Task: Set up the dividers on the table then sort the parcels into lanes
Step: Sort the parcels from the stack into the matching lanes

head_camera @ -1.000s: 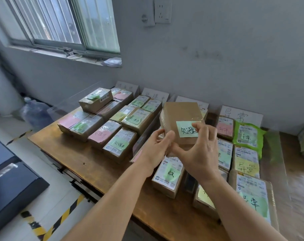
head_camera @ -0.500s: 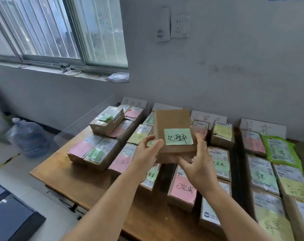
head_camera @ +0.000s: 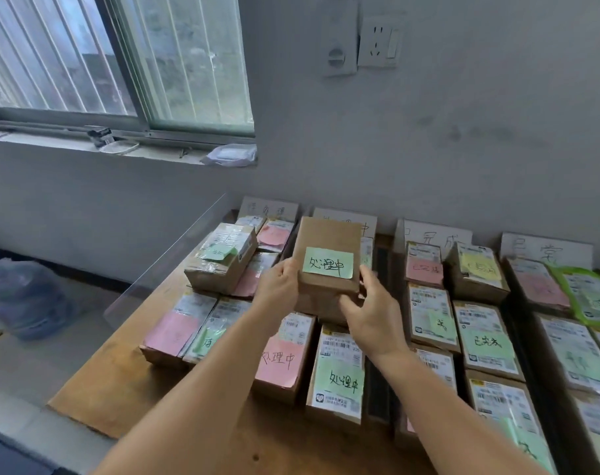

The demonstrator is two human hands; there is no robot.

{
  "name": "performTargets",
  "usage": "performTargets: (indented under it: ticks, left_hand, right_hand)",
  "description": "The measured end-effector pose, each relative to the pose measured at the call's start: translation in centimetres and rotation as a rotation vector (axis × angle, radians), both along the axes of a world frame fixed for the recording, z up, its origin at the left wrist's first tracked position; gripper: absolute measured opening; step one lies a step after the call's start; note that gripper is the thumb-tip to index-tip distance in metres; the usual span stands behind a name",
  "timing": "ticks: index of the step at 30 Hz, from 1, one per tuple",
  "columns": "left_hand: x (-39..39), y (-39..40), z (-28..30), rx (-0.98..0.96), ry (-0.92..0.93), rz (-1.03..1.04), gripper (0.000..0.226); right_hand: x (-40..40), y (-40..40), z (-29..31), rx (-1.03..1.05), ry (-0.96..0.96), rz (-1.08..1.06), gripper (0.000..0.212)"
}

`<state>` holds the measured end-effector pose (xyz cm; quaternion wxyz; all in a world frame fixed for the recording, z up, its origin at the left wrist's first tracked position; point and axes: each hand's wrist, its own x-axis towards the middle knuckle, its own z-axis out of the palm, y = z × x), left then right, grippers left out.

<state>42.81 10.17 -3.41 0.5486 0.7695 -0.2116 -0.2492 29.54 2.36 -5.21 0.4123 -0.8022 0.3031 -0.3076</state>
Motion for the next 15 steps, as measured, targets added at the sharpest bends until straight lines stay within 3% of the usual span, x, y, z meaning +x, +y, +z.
performTargets:
  ticks: [5, 10, 15]
  left_hand:
    - [3.0, -2.4, -0.1, -0.026, -0.024, -0.008, 0.024]
    - [5.0, -5.8, -0.5, -0.017, -0.016, -0.045, 0.039]
    - [6.8, -8.8, -0.6, -0.025, -0.079, -0.009, 0.035]
  right_hand:
    - [3.4, -2.2, -0.1, 0.002, 0.038, -0.059, 0.045]
    - [5.2, -5.6, -0.2, 0.051, 0.080, -0.074, 0.050]
    - [7.5, -9.0, -0.5, 0.100, 0.114, -0.011, 0.054]
